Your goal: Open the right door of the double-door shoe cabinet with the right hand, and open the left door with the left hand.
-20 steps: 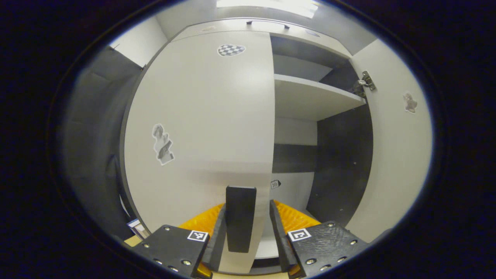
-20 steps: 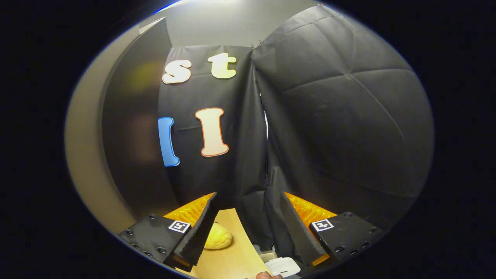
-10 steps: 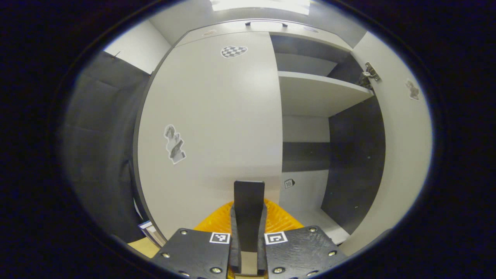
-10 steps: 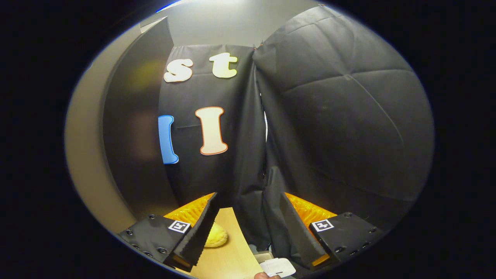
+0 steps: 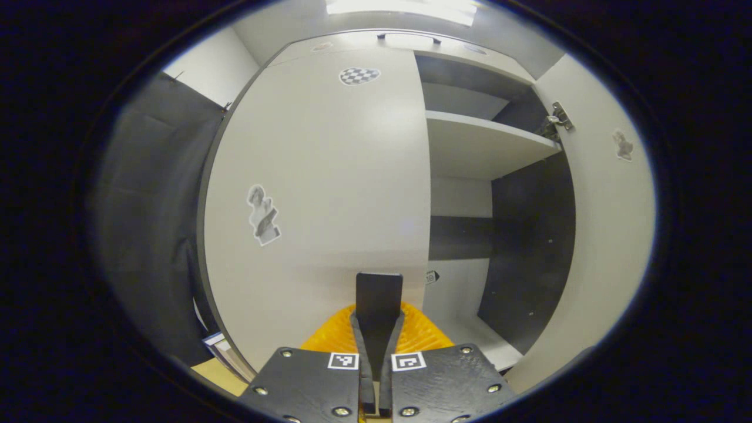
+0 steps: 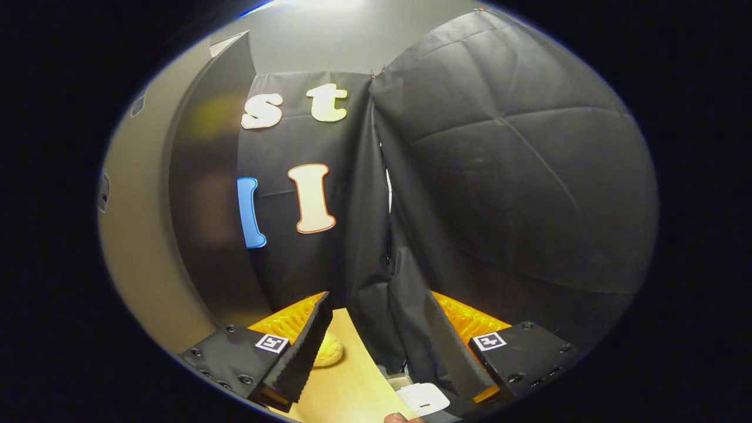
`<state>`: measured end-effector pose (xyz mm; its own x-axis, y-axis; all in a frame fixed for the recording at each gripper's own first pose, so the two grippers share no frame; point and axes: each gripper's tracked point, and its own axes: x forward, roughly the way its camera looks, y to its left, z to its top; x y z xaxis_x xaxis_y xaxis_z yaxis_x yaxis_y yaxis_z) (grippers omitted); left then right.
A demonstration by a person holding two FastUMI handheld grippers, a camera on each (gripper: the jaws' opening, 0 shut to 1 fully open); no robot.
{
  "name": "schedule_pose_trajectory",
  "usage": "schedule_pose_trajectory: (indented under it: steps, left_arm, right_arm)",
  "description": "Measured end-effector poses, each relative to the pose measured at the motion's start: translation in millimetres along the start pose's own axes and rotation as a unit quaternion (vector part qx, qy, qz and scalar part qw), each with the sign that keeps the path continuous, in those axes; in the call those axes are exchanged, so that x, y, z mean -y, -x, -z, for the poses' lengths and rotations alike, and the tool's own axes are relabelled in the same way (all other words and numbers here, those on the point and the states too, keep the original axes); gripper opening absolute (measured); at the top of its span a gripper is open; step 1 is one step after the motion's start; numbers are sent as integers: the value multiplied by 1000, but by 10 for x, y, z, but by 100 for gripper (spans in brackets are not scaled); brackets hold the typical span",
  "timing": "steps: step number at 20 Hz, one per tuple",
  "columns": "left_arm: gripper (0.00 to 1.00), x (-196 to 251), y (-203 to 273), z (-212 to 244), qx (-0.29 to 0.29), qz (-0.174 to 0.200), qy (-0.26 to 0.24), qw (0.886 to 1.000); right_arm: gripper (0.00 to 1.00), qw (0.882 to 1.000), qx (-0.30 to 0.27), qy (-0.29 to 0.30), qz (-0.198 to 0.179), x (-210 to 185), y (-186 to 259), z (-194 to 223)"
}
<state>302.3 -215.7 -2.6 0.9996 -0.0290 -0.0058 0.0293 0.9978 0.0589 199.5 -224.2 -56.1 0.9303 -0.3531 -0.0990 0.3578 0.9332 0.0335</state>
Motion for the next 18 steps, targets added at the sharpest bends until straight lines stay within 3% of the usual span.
schedule_pose_trajectory:
  steps: [8, 14, 18]
  left_arm:
    - [6, -48, 183, 16, -2, 93, 13, 996]
    - [5, -163, 196, -11, 9, 147, 29, 989]
    - [6, -187, 161, -46, 10, 168, 30, 985]
  right_arm:
    - [98, 997, 20, -18, 67, -108, 1070, -39]
    - [92, 995, 31, -2, 94, -309, 1887, 121]
    - [92, 995, 20, -2, 97, -471, 2173, 232]
